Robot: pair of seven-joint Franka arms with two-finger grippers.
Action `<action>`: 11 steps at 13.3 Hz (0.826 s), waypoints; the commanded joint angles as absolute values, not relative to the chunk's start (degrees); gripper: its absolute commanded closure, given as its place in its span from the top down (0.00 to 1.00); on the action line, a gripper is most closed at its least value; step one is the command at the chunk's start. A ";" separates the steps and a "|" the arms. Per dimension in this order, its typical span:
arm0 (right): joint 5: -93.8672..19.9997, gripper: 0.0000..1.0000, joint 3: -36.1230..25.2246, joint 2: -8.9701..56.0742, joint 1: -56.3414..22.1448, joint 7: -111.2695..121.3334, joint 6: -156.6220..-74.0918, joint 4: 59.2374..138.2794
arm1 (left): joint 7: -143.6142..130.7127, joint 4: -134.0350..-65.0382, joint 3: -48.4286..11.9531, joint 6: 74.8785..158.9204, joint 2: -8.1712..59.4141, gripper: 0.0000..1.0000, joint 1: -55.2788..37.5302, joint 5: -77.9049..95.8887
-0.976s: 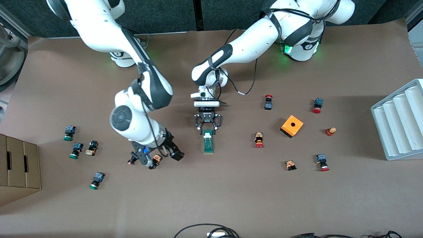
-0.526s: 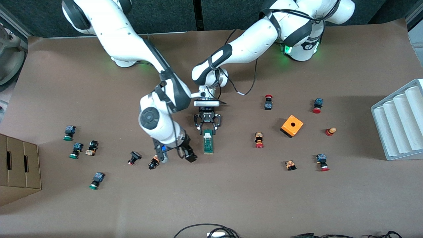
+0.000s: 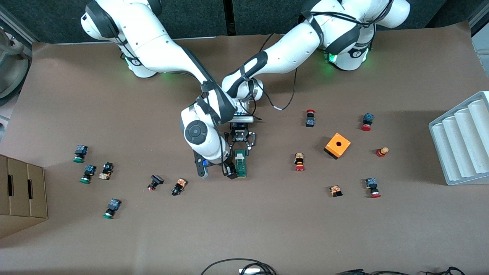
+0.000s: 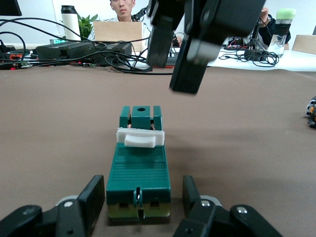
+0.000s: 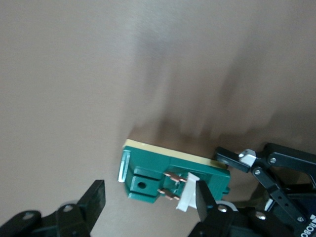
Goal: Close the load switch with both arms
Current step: 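Grasp the green switch base with the right gripper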
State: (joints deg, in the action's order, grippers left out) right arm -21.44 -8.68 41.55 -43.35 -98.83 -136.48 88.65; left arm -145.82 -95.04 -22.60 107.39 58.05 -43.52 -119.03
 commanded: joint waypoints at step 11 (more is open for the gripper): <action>-23.29 0.76 -9.32 41.92 -47.46 -104.59 -135.53 90.44 | -148.45 -93.87 -22.24 107.23 60.03 0.72 -44.91 -119.62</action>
State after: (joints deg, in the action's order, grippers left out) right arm -21.46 -8.67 42.83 -46.84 -104.45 -136.11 89.46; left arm -146.63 -95.03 -22.41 107.07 58.11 -43.84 -119.11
